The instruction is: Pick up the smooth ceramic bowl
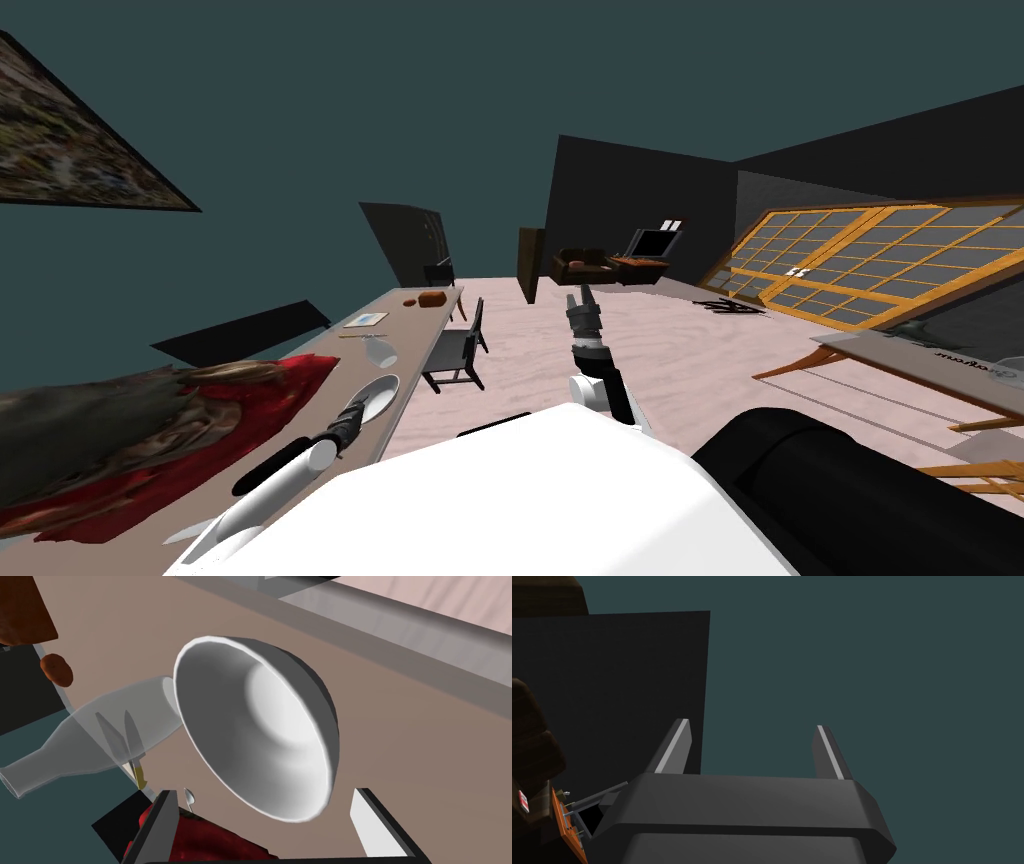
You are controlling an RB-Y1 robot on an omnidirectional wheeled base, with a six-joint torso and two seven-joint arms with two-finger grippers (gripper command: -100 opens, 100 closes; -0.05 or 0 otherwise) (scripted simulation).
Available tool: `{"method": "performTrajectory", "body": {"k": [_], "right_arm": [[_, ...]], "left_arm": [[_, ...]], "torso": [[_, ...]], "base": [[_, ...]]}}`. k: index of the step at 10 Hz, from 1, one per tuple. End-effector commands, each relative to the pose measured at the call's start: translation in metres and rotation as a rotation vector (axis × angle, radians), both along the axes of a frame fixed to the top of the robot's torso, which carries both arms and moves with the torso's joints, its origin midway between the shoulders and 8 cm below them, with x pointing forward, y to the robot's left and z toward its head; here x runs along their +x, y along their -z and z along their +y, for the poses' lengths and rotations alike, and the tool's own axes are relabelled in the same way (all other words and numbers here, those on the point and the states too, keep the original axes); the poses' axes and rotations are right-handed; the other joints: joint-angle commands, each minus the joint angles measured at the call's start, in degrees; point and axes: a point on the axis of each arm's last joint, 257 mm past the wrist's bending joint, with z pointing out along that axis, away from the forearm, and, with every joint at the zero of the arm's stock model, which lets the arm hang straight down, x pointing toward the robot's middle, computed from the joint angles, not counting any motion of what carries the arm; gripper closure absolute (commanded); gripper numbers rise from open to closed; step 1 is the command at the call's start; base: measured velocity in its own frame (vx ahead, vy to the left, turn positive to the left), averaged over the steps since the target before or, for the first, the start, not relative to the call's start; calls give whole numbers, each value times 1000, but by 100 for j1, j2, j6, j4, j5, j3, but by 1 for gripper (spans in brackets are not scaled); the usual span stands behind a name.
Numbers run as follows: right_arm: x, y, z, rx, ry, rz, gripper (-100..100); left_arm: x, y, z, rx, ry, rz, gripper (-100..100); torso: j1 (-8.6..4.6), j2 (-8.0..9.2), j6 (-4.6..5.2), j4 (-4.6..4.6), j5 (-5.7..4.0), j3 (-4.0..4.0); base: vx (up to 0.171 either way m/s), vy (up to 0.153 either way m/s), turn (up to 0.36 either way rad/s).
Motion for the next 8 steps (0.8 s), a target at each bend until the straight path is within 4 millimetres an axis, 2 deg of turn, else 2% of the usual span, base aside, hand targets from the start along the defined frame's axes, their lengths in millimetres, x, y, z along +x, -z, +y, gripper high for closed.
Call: {"method": "performTrajectory", "body": {"k": [1, 4, 5, 8], "right_arm": [[0, 0, 0, 0, 0, 0, 0], [0, 0, 0, 0, 0, 0, 0], [0, 0, 0, 0, 0, 0, 0], [0, 0, 0, 0, 0, 0, 0]], "left_arm": [[-6, 8, 5, -11, -5, 30, -100], [-25, 24, 12, -36, -16, 101, -100], [-25, 24, 12, -36, -16, 101, -100], [-49, 41, 19, -68, -30, 184, -100]], "torso": [[0, 0, 0, 0, 0, 0], [-8, 2, 0, 0, -1, 1], [-10, 0, 0, 0, -2, 0], [-7, -3, 0, 0, -2, -1]], "base": [[24, 40, -47], [27, 31, -57], [28, 21, -30], [40, 35, -67]]}}
